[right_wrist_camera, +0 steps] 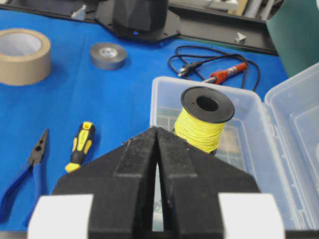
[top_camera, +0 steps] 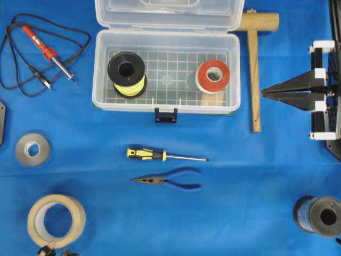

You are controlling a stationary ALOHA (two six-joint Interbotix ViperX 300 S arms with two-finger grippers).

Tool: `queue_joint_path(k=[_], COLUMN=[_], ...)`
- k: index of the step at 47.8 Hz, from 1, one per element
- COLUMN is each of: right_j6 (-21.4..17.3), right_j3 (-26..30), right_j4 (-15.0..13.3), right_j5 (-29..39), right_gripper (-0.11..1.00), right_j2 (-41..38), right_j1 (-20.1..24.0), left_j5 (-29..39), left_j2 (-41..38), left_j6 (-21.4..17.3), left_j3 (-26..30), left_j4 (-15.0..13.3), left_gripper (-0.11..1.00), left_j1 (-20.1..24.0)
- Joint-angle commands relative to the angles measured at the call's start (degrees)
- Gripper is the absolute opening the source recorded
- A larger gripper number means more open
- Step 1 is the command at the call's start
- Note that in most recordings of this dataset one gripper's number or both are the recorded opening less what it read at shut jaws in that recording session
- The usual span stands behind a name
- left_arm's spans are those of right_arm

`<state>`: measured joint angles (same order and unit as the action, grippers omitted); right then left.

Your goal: Close the tool box with the left arm.

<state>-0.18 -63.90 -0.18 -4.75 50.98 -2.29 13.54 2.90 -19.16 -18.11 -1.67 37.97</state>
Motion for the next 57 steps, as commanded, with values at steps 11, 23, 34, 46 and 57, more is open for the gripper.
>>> queue_joint_path(k=[11,23,34,46,57], right_j6=[0.0,0.1,0.1,0.2,0.3], right_j3=[0.7,0.6,0.7,0.7,0.8], right_j4=[0.1,0.1,0.1,0.1,0.0], right_j5=[-0.3,0.1,0.6,0.9,0.9], right_gripper=[0.0,0.0,0.0,0.0,0.0], right_j2=[-0.3,-0.3,-0.1,0.1,0.1], right_j1=[-0.3,-1.4,-1.7,-1.9,-2.0], left_j5=[0.0,4.2,9.7,13.5,16.2], left_j2=[-3.8,-4.1,-2.5,1.9,7.6], left_j6=[0.2,1.2,1.3,1.6,2.1], left_j3=[1.3,1.0,0.6,0.0,-2.0], left_j4=[-0.1,-0.2,-0.2,-0.3,-0.4], left_gripper=[0.91,0.91,0.91,0.91,0.91], left_j1=[1.6,-2.0,-6.6,-10.7,-16.3])
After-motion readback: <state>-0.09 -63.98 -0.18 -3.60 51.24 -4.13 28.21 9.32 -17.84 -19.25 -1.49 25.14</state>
